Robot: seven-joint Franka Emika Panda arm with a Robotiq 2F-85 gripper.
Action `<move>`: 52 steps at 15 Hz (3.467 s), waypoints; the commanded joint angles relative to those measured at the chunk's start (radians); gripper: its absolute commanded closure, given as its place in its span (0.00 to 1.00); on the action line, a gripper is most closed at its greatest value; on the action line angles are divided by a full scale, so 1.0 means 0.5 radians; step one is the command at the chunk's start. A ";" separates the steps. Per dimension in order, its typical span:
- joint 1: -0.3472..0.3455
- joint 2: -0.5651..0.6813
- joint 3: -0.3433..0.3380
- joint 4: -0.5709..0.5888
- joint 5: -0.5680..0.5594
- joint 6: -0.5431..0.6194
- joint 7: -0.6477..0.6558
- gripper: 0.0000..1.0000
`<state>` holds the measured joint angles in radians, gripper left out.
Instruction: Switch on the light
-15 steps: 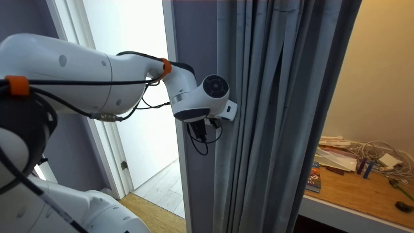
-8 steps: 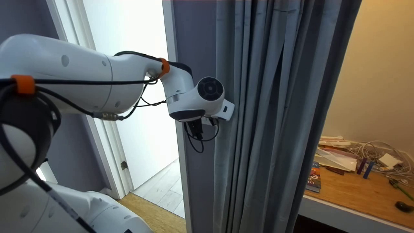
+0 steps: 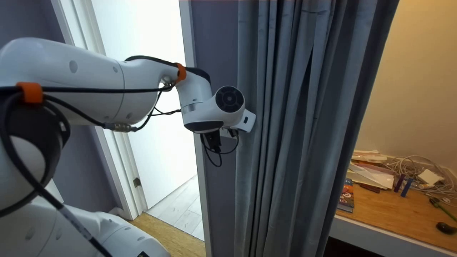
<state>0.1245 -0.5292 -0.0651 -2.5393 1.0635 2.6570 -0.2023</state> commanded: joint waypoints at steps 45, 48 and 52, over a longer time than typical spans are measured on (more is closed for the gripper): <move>-0.254 -0.279 0.050 -0.114 -1.150 -0.476 0.288 0.00; -0.296 -0.368 0.100 -0.112 -1.382 -0.612 0.461 0.00; -0.272 -0.479 0.140 -0.105 -1.539 -0.768 0.529 0.00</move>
<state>-0.0066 -0.7042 -0.0179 -2.5768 0.3547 2.3287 0.0184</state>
